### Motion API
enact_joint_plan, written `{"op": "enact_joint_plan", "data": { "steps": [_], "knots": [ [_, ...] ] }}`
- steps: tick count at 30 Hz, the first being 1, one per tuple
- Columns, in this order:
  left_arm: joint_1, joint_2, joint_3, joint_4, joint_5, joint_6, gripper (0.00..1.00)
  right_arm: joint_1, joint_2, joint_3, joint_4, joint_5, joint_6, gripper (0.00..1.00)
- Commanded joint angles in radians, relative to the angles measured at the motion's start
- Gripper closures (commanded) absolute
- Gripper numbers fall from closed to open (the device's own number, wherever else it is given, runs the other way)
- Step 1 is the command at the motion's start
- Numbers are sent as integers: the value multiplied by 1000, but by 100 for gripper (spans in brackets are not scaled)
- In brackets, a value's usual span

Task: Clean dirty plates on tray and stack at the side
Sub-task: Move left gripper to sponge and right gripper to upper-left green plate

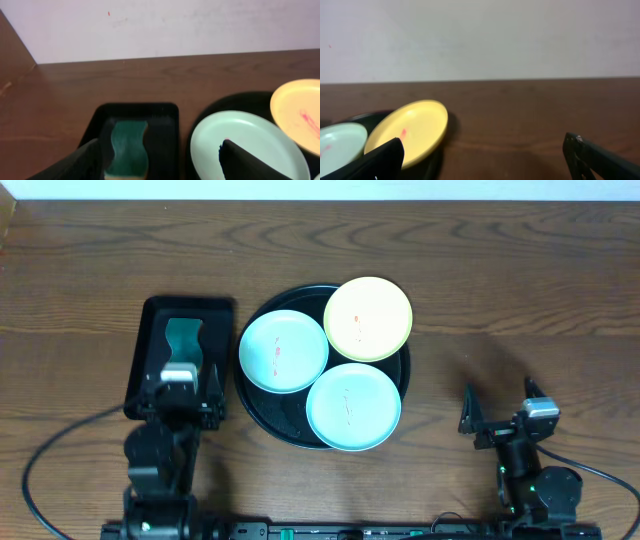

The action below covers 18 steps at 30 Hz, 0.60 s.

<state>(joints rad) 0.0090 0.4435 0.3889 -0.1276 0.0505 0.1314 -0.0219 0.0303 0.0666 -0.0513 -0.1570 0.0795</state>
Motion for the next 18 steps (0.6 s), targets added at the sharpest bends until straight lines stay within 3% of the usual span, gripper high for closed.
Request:
{"op": "enact_joint_plan", "data": {
  "steps": [1, 10, 18],
  "knots": [
    [-5, 131, 180, -54, 69, -2, 25, 17, 52, 86, 2, 2, 21, 1],
    [-5, 477, 650, -460, 161, -17, 25, 17, 383, 331, -12, -14, 20, 1],
    [-4, 719, 1035, -820, 189, -17, 25, 17, 755, 668, -198, -104, 8, 1]
  ]
}}
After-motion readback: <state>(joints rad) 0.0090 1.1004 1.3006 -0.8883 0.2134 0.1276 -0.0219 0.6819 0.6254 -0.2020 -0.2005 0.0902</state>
